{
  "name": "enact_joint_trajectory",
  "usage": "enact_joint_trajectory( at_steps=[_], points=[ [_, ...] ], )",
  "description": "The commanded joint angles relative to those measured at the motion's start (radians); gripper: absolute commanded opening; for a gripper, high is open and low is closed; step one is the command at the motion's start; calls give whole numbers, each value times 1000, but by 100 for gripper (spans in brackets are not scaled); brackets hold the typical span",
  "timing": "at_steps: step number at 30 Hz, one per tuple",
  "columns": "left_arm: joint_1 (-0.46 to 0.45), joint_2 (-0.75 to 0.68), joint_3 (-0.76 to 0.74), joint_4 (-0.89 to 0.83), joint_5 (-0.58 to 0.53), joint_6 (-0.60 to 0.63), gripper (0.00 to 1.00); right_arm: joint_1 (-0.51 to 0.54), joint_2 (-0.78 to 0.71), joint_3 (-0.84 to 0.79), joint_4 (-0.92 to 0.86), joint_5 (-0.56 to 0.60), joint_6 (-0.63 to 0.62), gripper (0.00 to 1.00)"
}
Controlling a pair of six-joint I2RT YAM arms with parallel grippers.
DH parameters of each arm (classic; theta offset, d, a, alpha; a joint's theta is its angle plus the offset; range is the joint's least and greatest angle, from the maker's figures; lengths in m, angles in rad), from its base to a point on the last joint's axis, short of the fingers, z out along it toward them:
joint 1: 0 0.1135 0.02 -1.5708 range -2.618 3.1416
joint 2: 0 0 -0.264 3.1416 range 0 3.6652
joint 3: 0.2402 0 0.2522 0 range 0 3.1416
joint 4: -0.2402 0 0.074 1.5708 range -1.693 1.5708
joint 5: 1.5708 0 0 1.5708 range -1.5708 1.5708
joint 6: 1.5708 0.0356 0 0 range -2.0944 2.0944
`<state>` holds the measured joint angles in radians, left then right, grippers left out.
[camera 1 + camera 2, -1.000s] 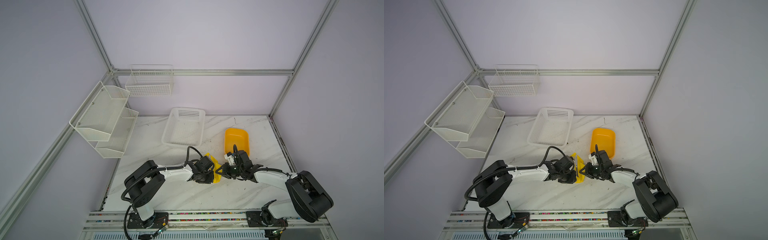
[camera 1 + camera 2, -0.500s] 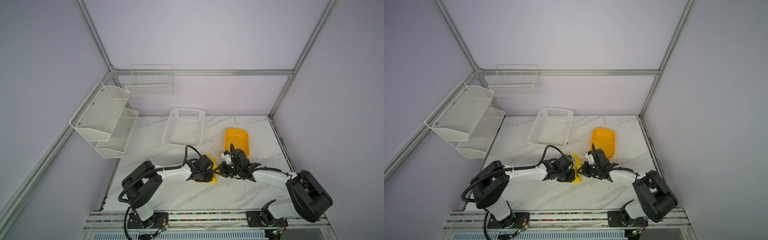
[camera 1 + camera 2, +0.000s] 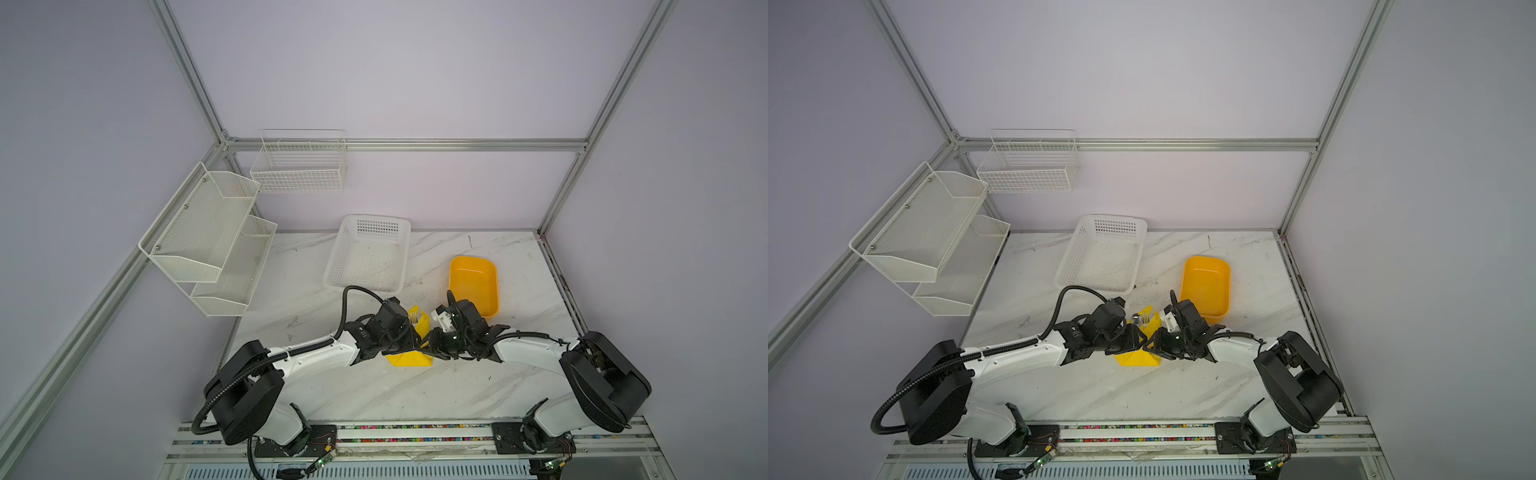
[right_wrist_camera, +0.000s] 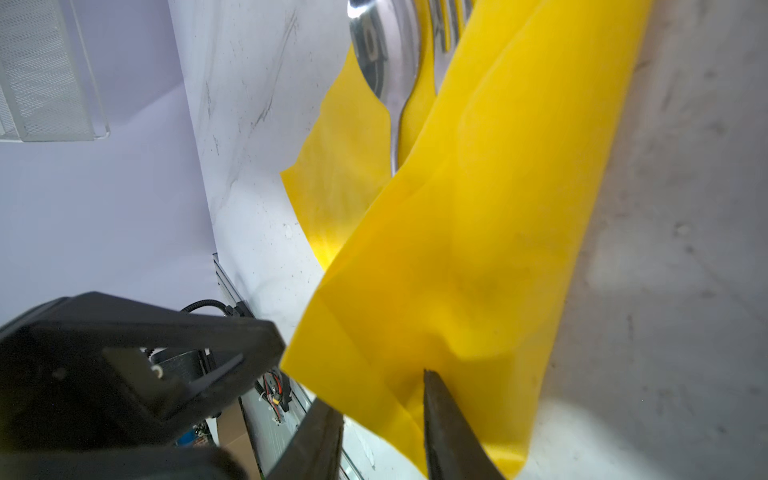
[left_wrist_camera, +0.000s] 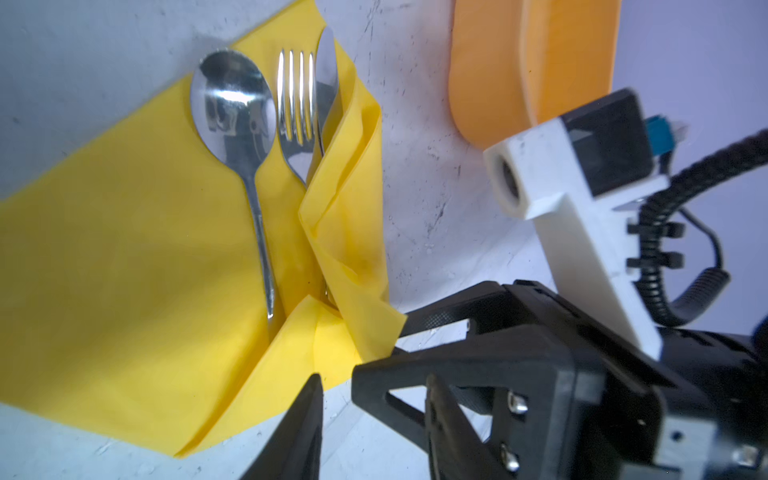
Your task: Place the utensils on the paper napkin and roll it up
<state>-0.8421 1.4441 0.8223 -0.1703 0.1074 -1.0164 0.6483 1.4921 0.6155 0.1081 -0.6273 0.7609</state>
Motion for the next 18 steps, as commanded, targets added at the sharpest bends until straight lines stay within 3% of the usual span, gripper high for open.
enact_joint_trajectory(
  at_steps=[1, 7, 18],
  points=[
    [26, -54, -67, 160, 28, -50, 57, 10, -25, 7, 16, 2, -17, 39],
    [63, 18, -63, 226, 87, -88, 71, 11, -22, 9, 4, 14, -43, 40],
    [69, 114, -25, 202, 82, -113, 70, 13, -21, -3, 37, -11, -25, 40]
  ],
)
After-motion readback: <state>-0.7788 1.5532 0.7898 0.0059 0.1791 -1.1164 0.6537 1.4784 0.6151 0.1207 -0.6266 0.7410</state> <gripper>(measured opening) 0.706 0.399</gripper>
